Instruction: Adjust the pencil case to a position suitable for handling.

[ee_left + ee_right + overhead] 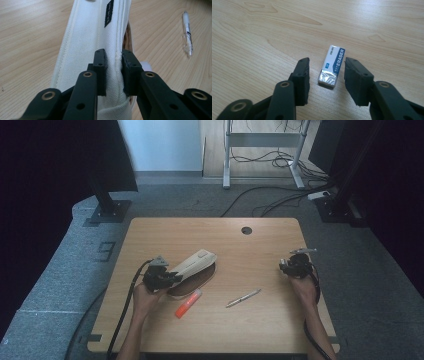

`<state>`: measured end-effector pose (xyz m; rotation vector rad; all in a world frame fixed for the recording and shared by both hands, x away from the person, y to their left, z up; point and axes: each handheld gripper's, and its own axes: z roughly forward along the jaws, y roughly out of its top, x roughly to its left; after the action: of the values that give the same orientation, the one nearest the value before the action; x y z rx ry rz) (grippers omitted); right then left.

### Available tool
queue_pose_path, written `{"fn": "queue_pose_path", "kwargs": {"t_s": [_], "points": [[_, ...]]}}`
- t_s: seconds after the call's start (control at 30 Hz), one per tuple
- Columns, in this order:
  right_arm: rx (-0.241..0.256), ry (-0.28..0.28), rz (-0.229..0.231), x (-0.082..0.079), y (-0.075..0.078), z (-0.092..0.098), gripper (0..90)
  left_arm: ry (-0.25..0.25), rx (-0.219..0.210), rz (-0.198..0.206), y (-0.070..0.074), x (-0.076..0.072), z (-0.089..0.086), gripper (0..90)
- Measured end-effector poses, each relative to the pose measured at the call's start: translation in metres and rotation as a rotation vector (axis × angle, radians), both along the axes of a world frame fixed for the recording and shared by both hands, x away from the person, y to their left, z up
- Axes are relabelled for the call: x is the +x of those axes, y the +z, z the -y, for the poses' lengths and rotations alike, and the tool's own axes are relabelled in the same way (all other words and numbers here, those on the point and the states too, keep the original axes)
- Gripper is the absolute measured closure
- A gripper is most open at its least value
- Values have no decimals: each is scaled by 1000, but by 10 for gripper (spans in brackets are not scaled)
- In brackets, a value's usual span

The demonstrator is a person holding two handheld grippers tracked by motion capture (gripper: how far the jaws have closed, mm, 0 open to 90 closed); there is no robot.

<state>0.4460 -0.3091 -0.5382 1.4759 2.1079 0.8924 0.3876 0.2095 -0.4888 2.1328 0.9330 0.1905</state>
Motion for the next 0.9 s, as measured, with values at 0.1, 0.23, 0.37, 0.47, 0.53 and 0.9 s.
{"fn": "queue_pose_path", "kwargs": {"t_s": [0.1, 0.23, 0.37, 0.47, 0.53, 0.9], "points": [[1, -1, -7, 2, -2, 0, 595, -2, 4, 2, 0, 0, 0, 757], [5, -9, -13, 3, -5, 0, 660, -3, 6, 8, 0, -1, 1, 758], [33, -15, -14, 2, -5, 3, 715, -8, 8, 12, -1, -1, 2, 759], [42, -16, -16, 1, -5, 4, 720, -9, 3, 13, -2, 0, 2, 760], [44, -17, -16, 1, -5, 5, 721, -9, 1, 12, -2, 0, 2, 760], [62, 4, 9, -10, 6, 5, 722, -5, -3, 11, -2, 0, 2, 759]]}}
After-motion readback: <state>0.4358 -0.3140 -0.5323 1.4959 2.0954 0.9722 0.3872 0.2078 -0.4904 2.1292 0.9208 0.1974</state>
